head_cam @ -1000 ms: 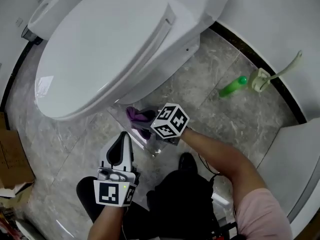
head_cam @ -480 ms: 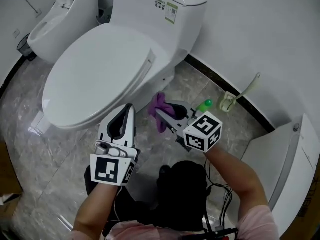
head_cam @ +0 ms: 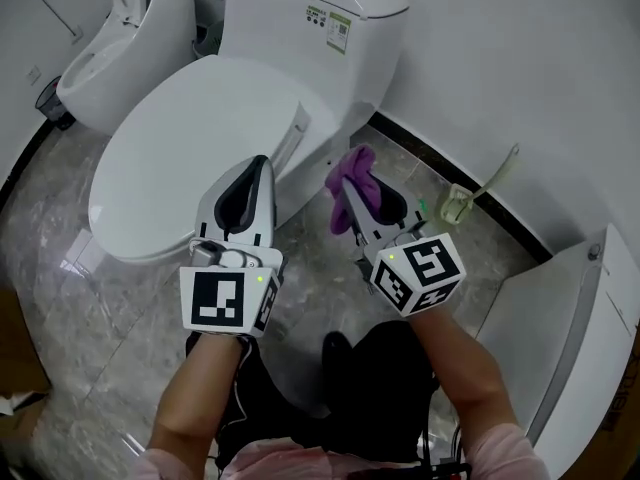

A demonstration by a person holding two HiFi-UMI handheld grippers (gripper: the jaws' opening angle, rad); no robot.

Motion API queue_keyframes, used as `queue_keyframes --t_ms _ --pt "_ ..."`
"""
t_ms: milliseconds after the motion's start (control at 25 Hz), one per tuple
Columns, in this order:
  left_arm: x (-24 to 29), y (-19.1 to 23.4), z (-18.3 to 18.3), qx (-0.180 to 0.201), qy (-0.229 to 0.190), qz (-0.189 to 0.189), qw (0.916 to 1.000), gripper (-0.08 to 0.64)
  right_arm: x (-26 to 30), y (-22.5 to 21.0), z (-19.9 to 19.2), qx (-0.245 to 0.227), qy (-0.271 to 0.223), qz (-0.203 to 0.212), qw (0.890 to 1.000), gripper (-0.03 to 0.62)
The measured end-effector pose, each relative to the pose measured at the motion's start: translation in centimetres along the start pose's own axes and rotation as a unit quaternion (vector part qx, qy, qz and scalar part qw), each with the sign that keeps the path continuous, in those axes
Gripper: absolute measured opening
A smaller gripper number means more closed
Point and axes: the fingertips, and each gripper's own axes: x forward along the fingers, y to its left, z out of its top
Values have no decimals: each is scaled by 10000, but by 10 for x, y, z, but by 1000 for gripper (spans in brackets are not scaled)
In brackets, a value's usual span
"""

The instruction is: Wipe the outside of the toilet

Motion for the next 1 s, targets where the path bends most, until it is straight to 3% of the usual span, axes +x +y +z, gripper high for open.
queue_keyframes --t_ms 320,1000 --pt "-1 -13 -10 -31 110 2 9999 8 -10 -7 -5 -206 72 -291 9993 86" --pt "0 -11 -6 -38 33 85 10000 8 -3 5 -2 -515 -39 -121 9986 77"
